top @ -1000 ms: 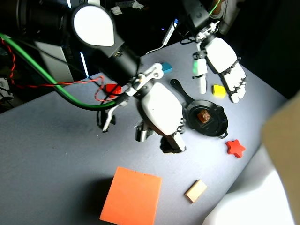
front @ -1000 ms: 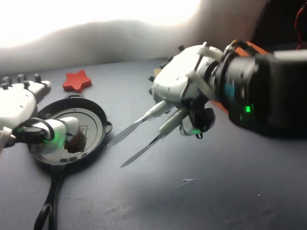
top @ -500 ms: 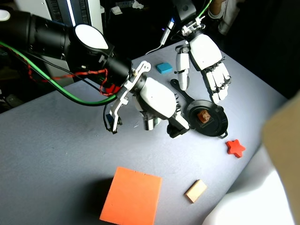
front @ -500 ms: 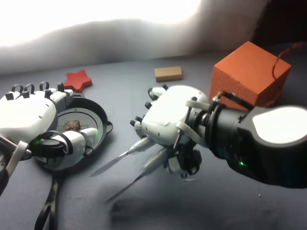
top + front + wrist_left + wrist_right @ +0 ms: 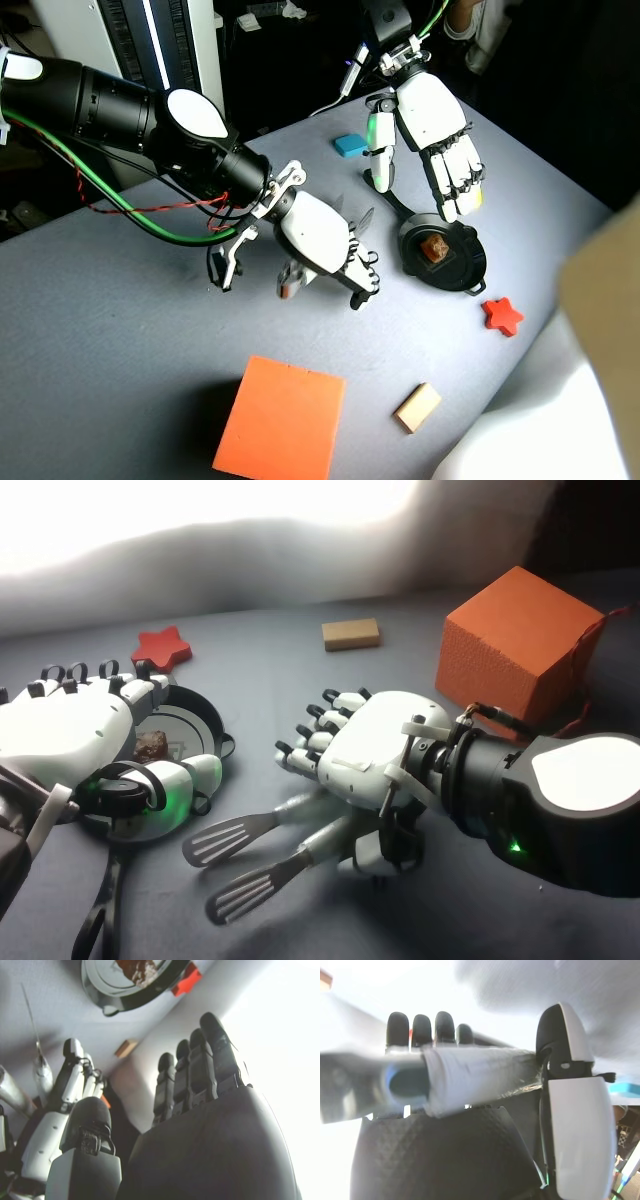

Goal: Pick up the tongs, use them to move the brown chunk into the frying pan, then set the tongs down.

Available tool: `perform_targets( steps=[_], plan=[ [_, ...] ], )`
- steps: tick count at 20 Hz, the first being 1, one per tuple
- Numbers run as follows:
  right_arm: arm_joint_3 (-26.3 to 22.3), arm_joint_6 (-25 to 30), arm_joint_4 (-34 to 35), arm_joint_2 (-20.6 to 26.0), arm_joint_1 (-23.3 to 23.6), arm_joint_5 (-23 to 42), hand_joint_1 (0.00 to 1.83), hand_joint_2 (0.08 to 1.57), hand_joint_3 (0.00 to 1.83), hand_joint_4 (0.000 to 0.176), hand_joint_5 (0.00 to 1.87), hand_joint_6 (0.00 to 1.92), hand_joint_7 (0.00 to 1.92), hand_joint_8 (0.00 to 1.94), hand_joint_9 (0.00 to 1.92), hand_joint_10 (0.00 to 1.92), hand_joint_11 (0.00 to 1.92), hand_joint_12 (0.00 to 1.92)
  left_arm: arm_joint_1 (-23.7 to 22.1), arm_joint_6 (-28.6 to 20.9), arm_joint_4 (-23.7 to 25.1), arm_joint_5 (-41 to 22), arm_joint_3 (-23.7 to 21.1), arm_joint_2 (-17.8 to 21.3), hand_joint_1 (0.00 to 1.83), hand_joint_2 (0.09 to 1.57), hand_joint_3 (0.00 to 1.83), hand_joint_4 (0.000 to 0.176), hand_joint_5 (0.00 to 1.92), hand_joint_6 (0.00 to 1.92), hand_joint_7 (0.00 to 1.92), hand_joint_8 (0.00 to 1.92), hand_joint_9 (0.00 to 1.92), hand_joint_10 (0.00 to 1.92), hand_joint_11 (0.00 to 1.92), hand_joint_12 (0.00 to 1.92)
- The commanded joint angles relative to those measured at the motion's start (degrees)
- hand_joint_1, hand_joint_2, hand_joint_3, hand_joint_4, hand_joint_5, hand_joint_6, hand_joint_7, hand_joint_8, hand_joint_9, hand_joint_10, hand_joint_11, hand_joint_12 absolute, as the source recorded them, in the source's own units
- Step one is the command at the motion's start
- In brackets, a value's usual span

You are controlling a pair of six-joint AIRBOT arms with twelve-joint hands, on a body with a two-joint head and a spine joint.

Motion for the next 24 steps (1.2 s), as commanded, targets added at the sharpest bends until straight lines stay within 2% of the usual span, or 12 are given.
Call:
perform_targets(
  steps=[1, 3, 9, 12, 14, 16, 17, 18, 19, 20, 21, 24],
  plan=[
    [-0.4, -0.5, -2.7, 0.3, 0.4, -0.1, 0.56, 1.03, 0.00, 0.000, 0.00, 0.03, 0.05, 0.01, 0.01, 0.06, 0.00, 0.17, -0.7, 0.1, 4.4, -3.7, -0.2, 0.3, 0.18, 1.32, 0.00, 0.031, 0.13, 0.00, 0.12, 0.01, 0.12, 0.00, 0.00, 0.56],
    [-1.0, -1.0, -2.7, 0.8, 0.3, 0.0, 0.55, 1.00, 0.00, 0.000, 0.00, 0.00, 0.02, 0.00, 0.00, 0.00, 0.00, 0.01, -0.8, 0.1, 4.4, -3.7, -0.6, 0.3, 0.20, 1.32, 0.00, 0.035, 0.13, 0.00, 0.13, 0.00, 0.12, 0.00, 0.00, 0.55],
    [-4.1, -2.0, -2.7, 3.9, 0.6, -0.3, 0.55, 0.96, 0.00, 0.000, 0.00, 0.00, 0.00, 0.00, 0.00, 0.00, 0.00, 0.00, -1.6, 0.0, 4.5, -3.7, -3.3, 0.3, 0.23, 1.31, 0.00, 0.032, 0.16, 0.01, 0.15, 0.01, 0.13, 0.00, 0.00, 0.59],
    [-8.1, -5.2, 2.4, 8.1, 3.2, -0.2, 0.36, 1.05, 0.01, 0.000, 0.08, 0.03, 0.15, 0.05, 0.10, 0.04, 0.03, 0.02, -2.3, 0.3, 4.5, -3.7, -5.2, 0.2, 0.20, 1.31, 0.00, 0.032, 0.17, 0.01, 0.19, 0.01, 0.19, 0.02, 0.00, 0.75],
    [-10.2, -7.0, 8.9, 11.2, 5.4, -0.1, 0.31, 1.09, 0.00, 0.000, 0.42, 0.11, 0.51, 0.05, 0.38, 0.13, 0.00, 1.02, -2.4, 1.2, 4.6, -3.7, -5.9, 0.2, 0.19, 1.31, 0.00, 0.040, 0.27, 0.03, 0.34, 0.03, 0.35, 0.05, 0.00, 1.09],
    [-12.2, -11.2, 16.5, 14.3, 7.5, -0.6, 0.32, 1.09, 0.00, 0.000, 0.65, 0.17, 0.81, 0.07, 0.56, 0.53, 0.00, 1.50, -2.3, 1.7, 4.6, -3.7, -6.3, 0.1, 0.20, 1.32, 0.00, 0.029, 0.35, 0.03, 0.50, 0.05, 0.48, 0.08, 0.00, 1.30],
    [-13.7, -12.4, 18.0, 16.3, 8.4, -0.8, 0.30, 1.12, 0.01, 0.000, 0.76, 0.22, 0.95, 0.14, 0.61, 0.86, 0.10, 1.66, -2.3, 1.9, 4.8, -3.7, -6.5, 0.1, 0.20, 1.33, 0.00, 0.007, 0.51, 0.06, 0.63, 0.07, 0.54, 0.12, 0.00, 1.39],
    [-15.0, -13.5, 18.1, 17.9, 8.9, -0.8, 0.30, 1.14, 0.00, 0.000, 0.80, 0.31, 0.95, 0.38, 0.62, 1.11, 0.19, 1.74, -2.3, 1.9, 4.9, -3.7, -6.7, 0.1, 0.22, 1.34, 0.00, 0.000, 0.64, 0.09, 0.72, 0.09, 0.58, 0.21, 0.03, 1.45],
    [-16.7, -14.9, 18.1, 19.6, 9.5, -1.0, 0.32, 1.16, 0.00, 0.000, 0.86, 0.48, 0.92, 0.80, 0.66, 1.37, 0.35, 1.87, -2.4, 1.9, 4.9, -3.7, -6.8, 0.1, 0.29, 1.34, 0.00, 0.000, 0.79, 0.30, 0.75, 0.51, 0.54, 0.70, 0.13, 1.57],
    [-18.4, -15.7, 18.1, 21.7, 9.9, -1.0, 0.31, 1.18, 0.01, 0.000, 0.87, 0.61, 0.90, 1.05, 0.69, 1.52, 0.44, 1.91, -2.5, 1.9, 5.0, -3.7, -6.8, 0.0, 0.32, 1.34, 0.00, 0.000, 0.79, 0.60, 0.72, 0.89, 0.52, 1.09, 0.20, 1.67],
    [-19.7, -16.2, 18.1, 23.5, 10.3, -0.9, 0.33, 1.22, 0.01, 0.000, 0.86, 0.93, 0.98, 1.30, 0.84, 1.72, 0.62, 1.92, -2.5, 1.9, 5.3, -3.7, -6.8, 0.0, 0.39, 1.33, 0.00, 0.000, 0.74, 0.92, 0.68, 1.30, 0.56, 1.44, 0.33, 1.85],
    [-22.9, -16.1, 18.2, 28.6, 12.4, -2.9, 0.15, 1.32, 0.02, 0.000, 0.96, 1.28, 1.14, 1.56, 1.09, 1.92, 0.91, 1.92, -2.3, 1.9, 6.5, -3.7, -6.5, 0.0, 0.34, 1.37, 0.00, 0.000, 0.81, 1.56, 0.91, 1.64, 0.85, 1.80, 0.71, 1.92]
  ],
)
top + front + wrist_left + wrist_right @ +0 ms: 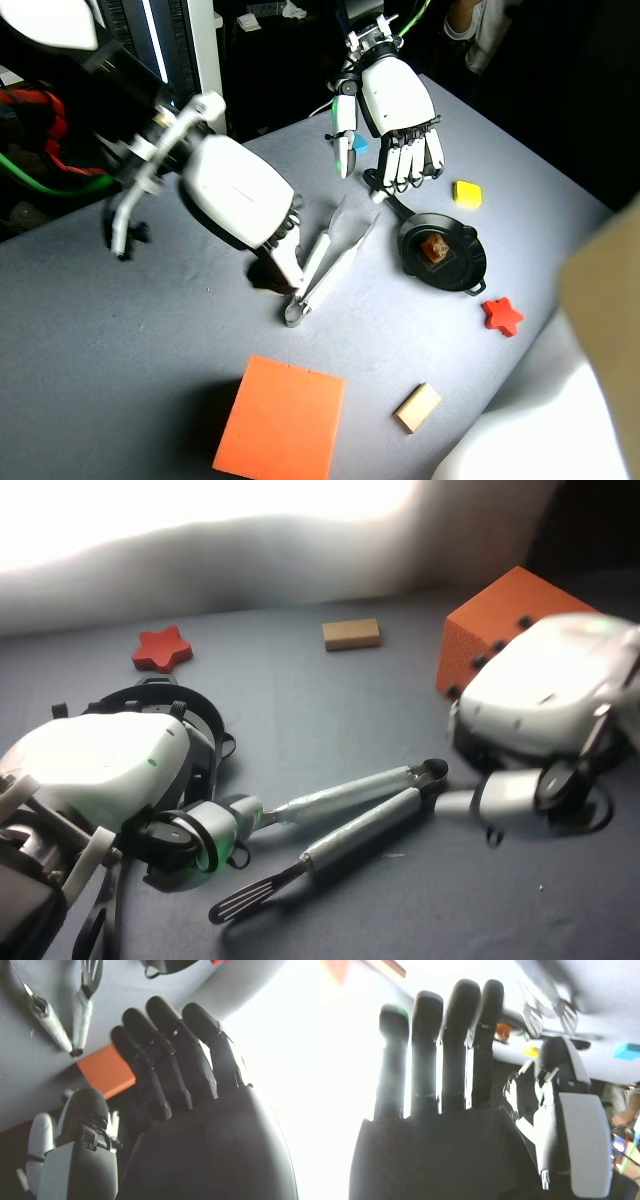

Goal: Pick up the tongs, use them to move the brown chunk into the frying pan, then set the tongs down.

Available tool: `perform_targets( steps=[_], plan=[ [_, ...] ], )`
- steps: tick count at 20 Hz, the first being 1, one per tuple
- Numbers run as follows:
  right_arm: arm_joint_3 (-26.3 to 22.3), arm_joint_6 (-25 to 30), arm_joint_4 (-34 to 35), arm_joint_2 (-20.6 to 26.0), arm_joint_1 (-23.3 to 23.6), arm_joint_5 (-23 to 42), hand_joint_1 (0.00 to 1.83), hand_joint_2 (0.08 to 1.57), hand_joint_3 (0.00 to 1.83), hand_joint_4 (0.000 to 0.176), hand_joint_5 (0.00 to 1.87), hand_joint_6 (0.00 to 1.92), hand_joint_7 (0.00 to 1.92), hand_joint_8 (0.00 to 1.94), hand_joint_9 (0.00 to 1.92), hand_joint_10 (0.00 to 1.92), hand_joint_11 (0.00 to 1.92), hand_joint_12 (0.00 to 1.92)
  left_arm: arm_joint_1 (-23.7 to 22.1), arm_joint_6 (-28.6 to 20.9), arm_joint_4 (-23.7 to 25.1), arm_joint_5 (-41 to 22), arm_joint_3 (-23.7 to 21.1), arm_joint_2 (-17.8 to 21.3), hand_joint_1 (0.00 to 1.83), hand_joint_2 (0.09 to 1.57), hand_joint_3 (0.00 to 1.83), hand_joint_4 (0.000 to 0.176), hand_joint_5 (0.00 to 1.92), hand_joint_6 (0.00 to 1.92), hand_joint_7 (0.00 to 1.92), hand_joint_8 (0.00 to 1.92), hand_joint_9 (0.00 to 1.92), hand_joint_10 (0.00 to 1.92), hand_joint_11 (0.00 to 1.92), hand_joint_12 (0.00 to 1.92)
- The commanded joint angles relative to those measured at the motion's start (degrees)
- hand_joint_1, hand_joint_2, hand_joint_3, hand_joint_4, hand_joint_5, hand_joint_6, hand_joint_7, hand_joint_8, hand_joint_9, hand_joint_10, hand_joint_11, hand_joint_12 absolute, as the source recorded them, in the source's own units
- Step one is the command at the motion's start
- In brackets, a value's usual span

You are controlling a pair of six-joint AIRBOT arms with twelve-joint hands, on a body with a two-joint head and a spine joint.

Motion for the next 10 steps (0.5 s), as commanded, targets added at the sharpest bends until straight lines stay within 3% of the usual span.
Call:
perform_targets(
  steps=[1, 2, 3, 5, 6, 7, 8, 10],
  plan=[
    [-0.2, 0.3, -2.7, 1.0, 1.3, 0.1, 0.15, 1.36, 0.02, 0.000, 1.04, 1.48, 1.22, 1.58, 1.16, 1.92, 1.05, 1.92, -0.4, 0.1, 4.7, -3.2, 0.2, 0.1, 0.35, 1.36, 0.00, 0.000, 0.85, 1.62, 1.00, 1.66, 0.94, 1.81, 0.80, 1.92],
    [-0.6, -0.7, -0.8, 2.3, 2.4, 0.1, 0.19, 1.41, 0.03, 0.000, 1.10, 1.62, 1.25, 1.68, 1.22, 1.92, 1.20, 1.92, -0.4, 0.1, 4.7, -3.2, 0.1, 0.1, 0.33, 1.37, 0.00, 0.000, 0.86, 1.73, 1.02, 1.71, 0.99, 1.86, 0.94, 1.92],
    [-0.8, -0.9, 0.3, 3.1, 2.8, 0.1, 0.35, 1.45, 0.04, 0.000, 1.12, 1.80, 1.28, 1.80, 1.28, 1.92, 1.31, 1.92, -0.4, 0.1, 4.7, -3.2, 0.1, 0.1, 0.35, 1.39, 0.01, 0.000, 0.90, 1.82, 1.05, 1.80, 1.05, 1.91, 1.08, 1.92],
    [-1.2, -1.3, 0.8, 4.4, 3.1, 0.0, 0.61, 1.46, 0.04, 0.000, 1.17, 1.92, 1.31, 1.92, 1.36, 1.92, 1.42, 1.92, -0.6, 0.1, 4.7, -3.2, 0.1, 0.1, 0.38, 1.47, 0.02, 0.000, 0.95, 1.91, 1.08, 1.91, 1.13, 1.92, 1.19, 1.92],
    [-1.4, -1.6, 0.8, 4.8, 3.3, -0.3, 0.65, 1.46, 0.04, 0.110, 1.20, 1.92, 1.33, 1.94, 1.38, 1.92, 1.46, 1.92, -0.6, 0.1, 4.7, -3.2, 0.1, 0.1, 0.33, 1.49, 0.03, 0.000, 0.96, 1.92, 1.09, 1.92, 1.13, 1.92, 1.20, 1.92],
    [-1.6, -1.8, 0.8, 5.1, 3.4, -0.3, 0.67, 1.45, 0.04, 0.163, 1.22, 1.92, 1.34, 1.94, 1.40, 1.92, 1.49, 1.92, -0.6, 0.1, 4.7, -3.2, 0.1, 0.1, 0.29, 1.52, 0.02, 0.000, 0.98, 1.92, 1.10, 1.92, 1.14, 1.92, 1.20, 1.92],
    [-1.7, -2.0, 0.8, 5.2, 3.5, -0.2, 0.68, 1.45, 0.04, 0.173, 1.22, 1.92, 1.35, 1.94, 1.41, 1.92, 1.48, 1.92, -0.6, 0.1, 4.7, -3.2, 0.1, 0.0, 0.29, 1.51, 0.02, 0.000, 0.97, 1.91, 1.10, 1.92, 1.13, 1.92, 1.21, 1.92],
    [-1.7, -2.1, 0.8, 5.2, 3.7, -0.2, 0.71, 1.44, 0.04, 0.176, 1.24, 1.92, 1.38, 1.94, 1.44, 1.92, 1.50, 1.92, -0.6, 0.1, 4.7, -3.2, 0.3, -0.1, 0.30, 1.51, 0.01, 0.000, 0.94, 1.92, 1.07, 1.92, 1.10, 1.92, 1.18, 1.92]
  ],
)
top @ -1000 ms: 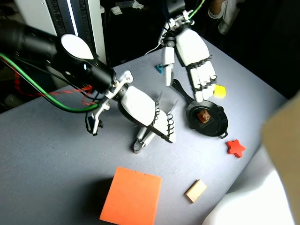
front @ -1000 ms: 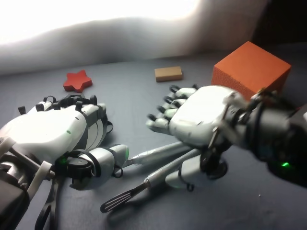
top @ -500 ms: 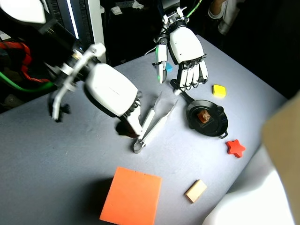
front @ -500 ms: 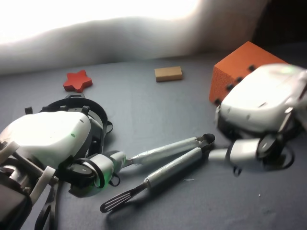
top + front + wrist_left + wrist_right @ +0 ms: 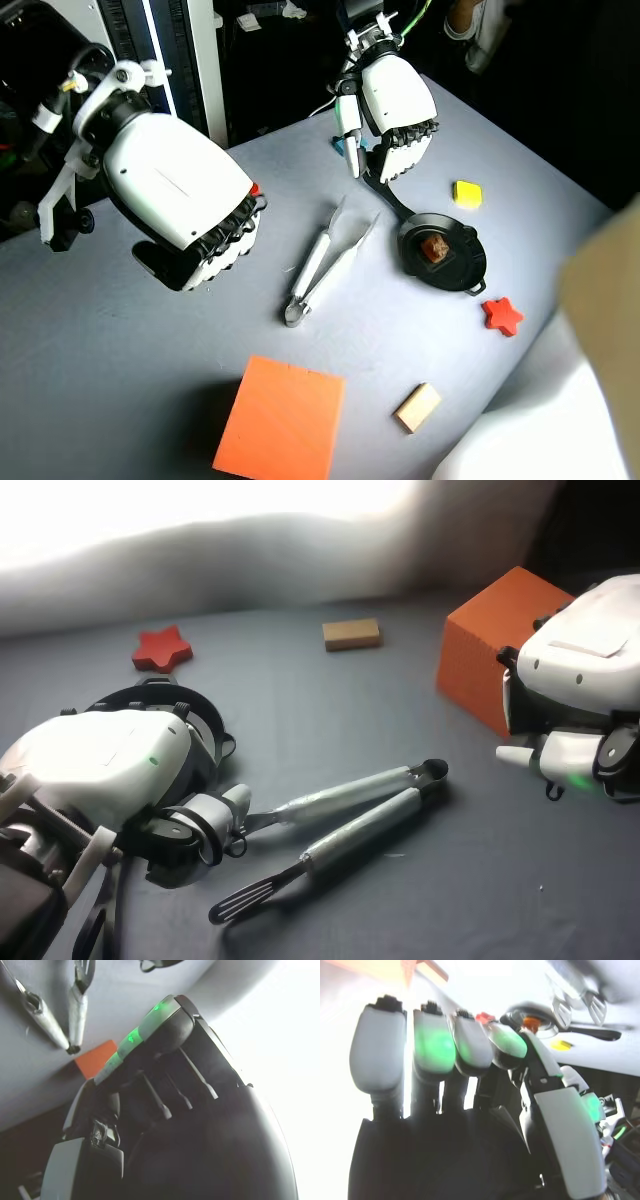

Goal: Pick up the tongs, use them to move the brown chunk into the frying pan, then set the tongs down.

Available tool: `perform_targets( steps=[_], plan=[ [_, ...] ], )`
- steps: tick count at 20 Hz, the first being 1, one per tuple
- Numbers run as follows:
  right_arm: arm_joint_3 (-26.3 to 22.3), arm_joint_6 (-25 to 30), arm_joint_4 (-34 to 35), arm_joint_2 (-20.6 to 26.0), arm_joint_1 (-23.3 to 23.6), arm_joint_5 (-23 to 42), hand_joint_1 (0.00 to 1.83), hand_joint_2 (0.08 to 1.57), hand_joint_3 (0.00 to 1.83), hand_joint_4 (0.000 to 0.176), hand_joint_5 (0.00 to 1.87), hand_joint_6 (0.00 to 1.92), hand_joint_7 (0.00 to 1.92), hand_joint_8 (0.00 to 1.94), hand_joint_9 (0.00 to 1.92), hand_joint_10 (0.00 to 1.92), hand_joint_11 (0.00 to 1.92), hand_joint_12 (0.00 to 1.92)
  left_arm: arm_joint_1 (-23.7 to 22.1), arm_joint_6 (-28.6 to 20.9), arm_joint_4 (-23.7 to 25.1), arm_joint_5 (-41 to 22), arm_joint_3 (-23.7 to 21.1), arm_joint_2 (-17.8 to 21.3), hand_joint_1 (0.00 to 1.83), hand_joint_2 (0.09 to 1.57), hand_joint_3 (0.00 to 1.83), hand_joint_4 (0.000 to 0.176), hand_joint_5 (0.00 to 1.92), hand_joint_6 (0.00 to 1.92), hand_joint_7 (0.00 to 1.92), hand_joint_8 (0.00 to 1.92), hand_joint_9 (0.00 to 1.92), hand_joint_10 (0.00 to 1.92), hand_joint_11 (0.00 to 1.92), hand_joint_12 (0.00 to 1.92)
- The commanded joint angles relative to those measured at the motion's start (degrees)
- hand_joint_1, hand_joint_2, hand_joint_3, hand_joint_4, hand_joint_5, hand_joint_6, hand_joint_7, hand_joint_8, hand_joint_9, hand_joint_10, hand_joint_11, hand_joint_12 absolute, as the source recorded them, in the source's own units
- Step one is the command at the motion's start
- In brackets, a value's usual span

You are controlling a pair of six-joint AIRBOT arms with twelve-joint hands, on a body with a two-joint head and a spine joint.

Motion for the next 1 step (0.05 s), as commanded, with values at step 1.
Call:
perform_targets(
  steps=[1],
  plan=[
    [-0.3, -0.3, -2.6, 0.3, 0.9, 1.4, 0.69, 1.45, 0.04, 0.176, 1.23, 1.92, 1.37, 1.94, 1.42, 1.92, 1.49, 1.92, -0.6, 0.1, 4.4, -3.2, 0.3, -0.1, 0.28, 1.52, 0.01, 0.000, 0.95, 1.92, 1.07, 1.92, 1.10, 1.92, 1.18, 1.92]
  ],
)
